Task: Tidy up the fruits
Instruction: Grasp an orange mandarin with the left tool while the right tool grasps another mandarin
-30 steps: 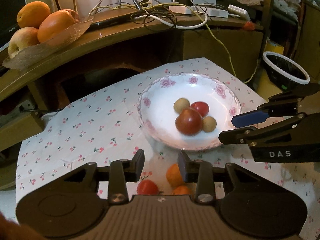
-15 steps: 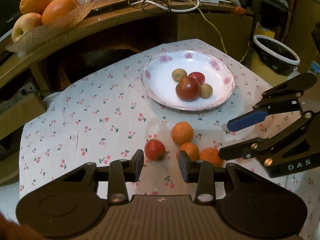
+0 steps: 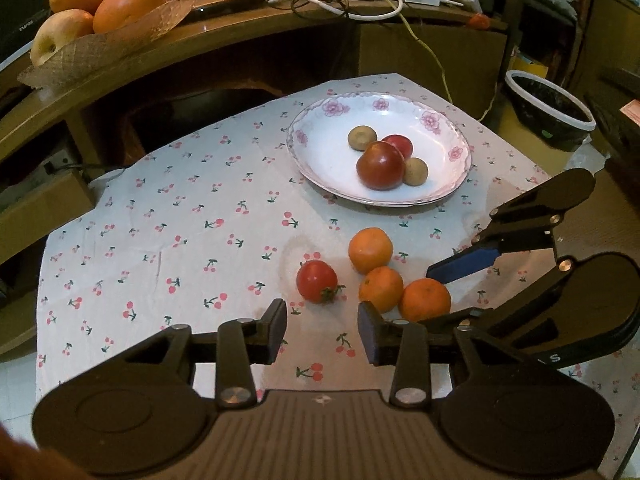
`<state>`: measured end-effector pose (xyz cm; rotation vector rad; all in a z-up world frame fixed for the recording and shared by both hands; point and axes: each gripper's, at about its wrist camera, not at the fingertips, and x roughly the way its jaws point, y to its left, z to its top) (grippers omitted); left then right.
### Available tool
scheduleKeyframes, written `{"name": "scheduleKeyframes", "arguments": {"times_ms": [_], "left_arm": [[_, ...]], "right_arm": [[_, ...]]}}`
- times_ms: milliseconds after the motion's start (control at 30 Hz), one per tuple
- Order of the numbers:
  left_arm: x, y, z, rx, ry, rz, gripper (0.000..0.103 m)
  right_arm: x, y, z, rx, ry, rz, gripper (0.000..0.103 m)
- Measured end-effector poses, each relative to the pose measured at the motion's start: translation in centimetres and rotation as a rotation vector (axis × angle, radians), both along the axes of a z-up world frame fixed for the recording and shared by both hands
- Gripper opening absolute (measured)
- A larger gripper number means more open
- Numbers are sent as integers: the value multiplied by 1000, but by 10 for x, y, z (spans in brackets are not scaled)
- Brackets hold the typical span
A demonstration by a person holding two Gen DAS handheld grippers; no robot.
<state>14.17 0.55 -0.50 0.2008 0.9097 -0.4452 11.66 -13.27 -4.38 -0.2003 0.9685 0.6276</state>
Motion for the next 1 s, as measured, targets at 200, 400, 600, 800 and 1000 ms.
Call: {"name": "scheduleKeyframes", "arguments": {"times_ms": [200,400,600,800,1000], "left_arm": [[2,-10,-2,-38,32,-27,44],[8,-26,-13,-64,80,-40,44],[15,-42,-18,-92,92,-42,45],[12,-59,-26,-54,106,-70,45],[7,-59,-28,-41,98,-66,41]], "right_arm": [[1,-5,3,-7,22,-14,35],[-2,-23,11,-26,0,-69,35],[0,-42,13,-21,-1,-119,35],[1,-57,11,-36,9,-159,35],[2,-62,11,-48,4,-169,35]]}}
